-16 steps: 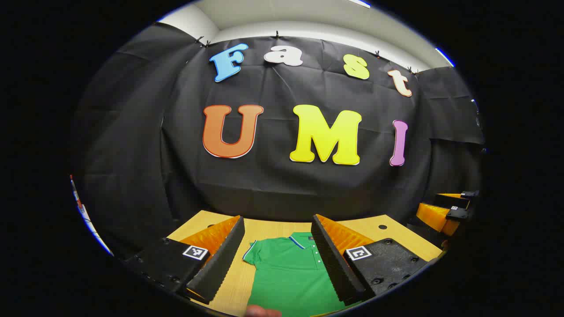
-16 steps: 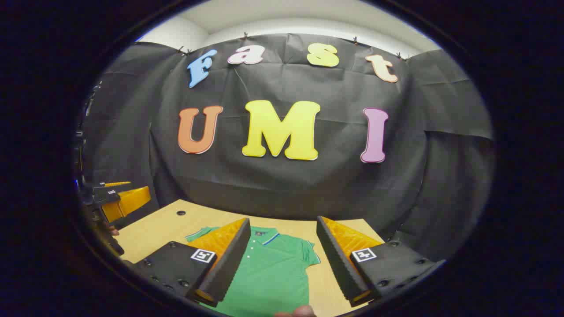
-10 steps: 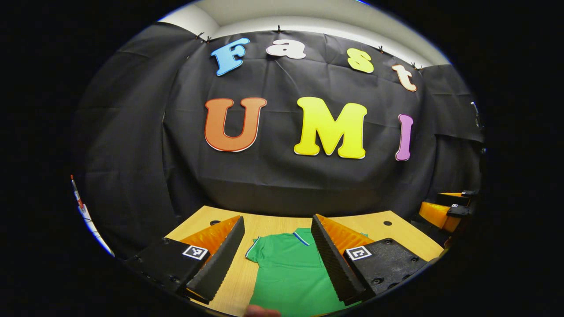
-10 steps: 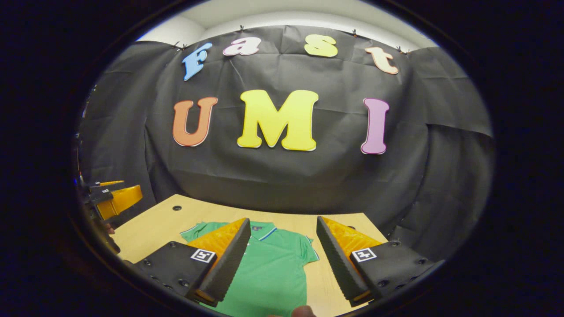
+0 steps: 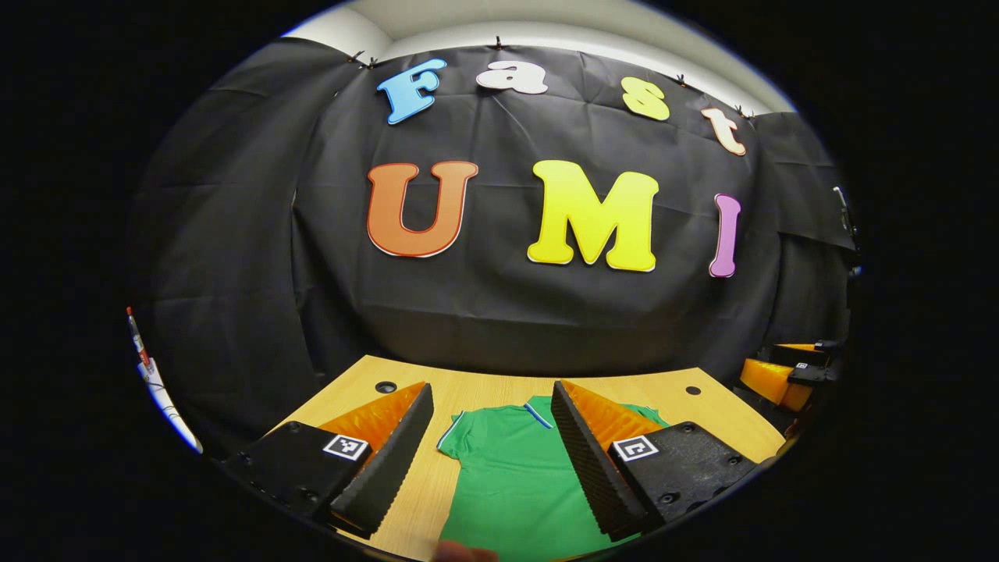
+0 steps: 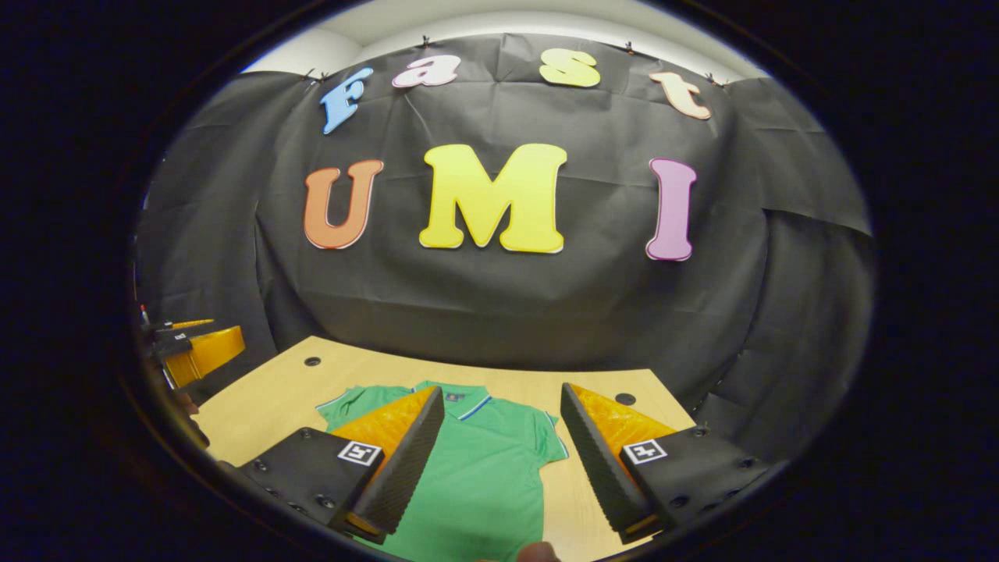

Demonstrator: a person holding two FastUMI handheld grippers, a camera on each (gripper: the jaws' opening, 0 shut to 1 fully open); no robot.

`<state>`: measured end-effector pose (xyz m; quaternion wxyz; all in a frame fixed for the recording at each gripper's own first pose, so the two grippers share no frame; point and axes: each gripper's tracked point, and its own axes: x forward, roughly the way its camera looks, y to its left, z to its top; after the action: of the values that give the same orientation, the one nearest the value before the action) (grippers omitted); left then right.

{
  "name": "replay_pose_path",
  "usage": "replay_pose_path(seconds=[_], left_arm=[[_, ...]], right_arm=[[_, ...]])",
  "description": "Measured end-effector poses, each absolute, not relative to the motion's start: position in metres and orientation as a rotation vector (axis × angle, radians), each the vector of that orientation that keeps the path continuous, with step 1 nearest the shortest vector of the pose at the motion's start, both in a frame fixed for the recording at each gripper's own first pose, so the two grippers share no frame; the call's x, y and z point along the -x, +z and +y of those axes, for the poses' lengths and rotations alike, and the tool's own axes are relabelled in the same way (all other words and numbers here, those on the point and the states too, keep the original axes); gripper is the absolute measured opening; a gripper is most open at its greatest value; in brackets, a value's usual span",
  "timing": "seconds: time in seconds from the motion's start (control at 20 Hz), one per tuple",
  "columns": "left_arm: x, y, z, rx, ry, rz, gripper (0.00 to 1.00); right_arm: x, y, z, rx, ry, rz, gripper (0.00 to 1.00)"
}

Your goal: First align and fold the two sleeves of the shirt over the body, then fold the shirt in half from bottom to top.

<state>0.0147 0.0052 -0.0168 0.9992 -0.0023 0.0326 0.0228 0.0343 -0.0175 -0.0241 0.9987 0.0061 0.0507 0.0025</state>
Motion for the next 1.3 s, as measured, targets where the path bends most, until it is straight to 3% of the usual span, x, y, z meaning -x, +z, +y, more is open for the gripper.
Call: replay_pose_path(seconds=[0.5, 0.8, 1.3], left_arm=[[-0.018, -0.034, -0.003, 0.002, 0.037, 0.091, 0.98], [-0.02, -0.043, -0.007, 0.004, 0.039, 0.126, 0.98], [-0.018, -0.063, -0.002, -0.005, 0.108, 0.205, 0.98]], right_arm=[[-0.058, -0.055, -0.055, -0.011, -0.01, 0.202, 0.94], [-0.128, -0.081, -0.076, 0.005, 0.008, 0.29, 0.94], [-0.243, -0.175, -0.094, -0.057, -0.013, 0.514, 0.96]])
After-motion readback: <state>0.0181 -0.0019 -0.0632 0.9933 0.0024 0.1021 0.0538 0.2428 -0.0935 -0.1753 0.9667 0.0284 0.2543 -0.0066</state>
